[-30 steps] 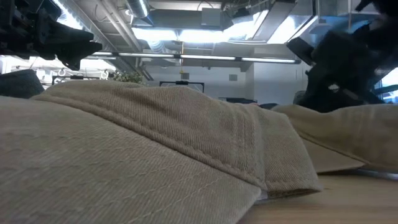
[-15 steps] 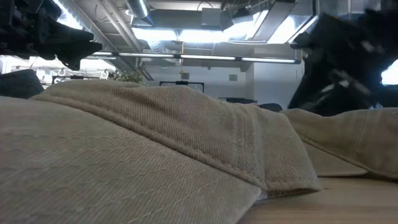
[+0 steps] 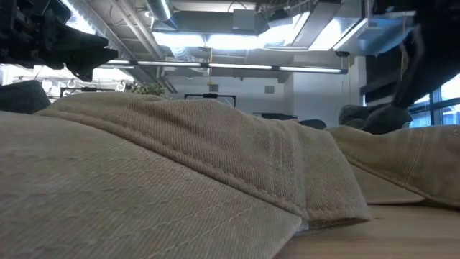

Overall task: Pick & Place hat
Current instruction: Put the right brown cap into the orange bin

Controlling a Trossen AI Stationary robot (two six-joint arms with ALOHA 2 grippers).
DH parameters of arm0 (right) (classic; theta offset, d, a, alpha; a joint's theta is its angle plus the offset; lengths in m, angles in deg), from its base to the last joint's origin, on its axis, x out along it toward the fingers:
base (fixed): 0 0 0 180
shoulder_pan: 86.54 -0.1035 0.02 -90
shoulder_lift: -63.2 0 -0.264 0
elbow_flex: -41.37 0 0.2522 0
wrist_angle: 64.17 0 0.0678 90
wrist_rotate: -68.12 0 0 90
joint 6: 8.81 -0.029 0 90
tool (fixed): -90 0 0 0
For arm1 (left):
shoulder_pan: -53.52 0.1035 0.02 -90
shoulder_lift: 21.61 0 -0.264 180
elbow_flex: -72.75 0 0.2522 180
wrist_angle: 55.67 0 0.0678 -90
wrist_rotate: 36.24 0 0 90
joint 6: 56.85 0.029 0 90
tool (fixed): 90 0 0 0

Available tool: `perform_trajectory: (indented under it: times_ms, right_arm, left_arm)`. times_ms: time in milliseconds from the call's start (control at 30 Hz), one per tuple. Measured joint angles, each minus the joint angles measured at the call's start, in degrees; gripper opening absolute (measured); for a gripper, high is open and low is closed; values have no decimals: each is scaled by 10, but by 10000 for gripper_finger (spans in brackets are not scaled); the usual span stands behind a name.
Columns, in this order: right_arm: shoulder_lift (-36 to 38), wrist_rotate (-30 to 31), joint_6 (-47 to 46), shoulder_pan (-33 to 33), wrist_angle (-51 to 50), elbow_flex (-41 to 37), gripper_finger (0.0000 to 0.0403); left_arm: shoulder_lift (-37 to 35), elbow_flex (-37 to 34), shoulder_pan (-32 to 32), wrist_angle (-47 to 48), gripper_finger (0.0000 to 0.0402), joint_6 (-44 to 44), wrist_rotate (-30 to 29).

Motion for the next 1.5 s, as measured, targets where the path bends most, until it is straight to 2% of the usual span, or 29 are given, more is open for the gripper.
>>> perform_trajectory:
  times_ms: [200, 300, 500, 600, 767, 833, 1100, 1267, 1367, 1500]
  right_arm:
    - [0, -48, -49, -13, -12, 0, 206]
    - [0, -49, -61, -14, -31, -2, 206]
    - [41, -58, -124, -15, -14, -64, 206]
    - [96, -51, -158, -25, 51, -121, 206]
    - [185, -64, -161, -27, 235, -210, 206]
    - [208, -66, -162, -26, 261, -235, 206]
    - [266, -83, -150, -24, 217, -264, 206]
    - [266, -75, -57, -24, 220, -264, 206]
    - [266, -68, -112, -22, 217, -264, 206]
    - [266, -105, -151, -21, 229, -267, 206]
  left_arm:
    - [0, 0, 0, 0, 173, -7, 0]
    - [0, 0, 0, 0, 173, -8, 0]
    - [0, 0, 0, 0, 173, -8, 0]
    - [0, 0, 0, 0, 173, -8, 0]
    - [0, 0, 0, 0, 173, -13, 0]
    - [0, 0, 0, 0, 173, -13, 0]
    - [0, 0, 0, 0, 173, -13, -1]
    - [0, 0, 0, 0, 173, -13, -2]
    - [0, 0, 0, 0, 173, -13, -2]
    - [0, 0, 0, 0, 173, -13, -3]
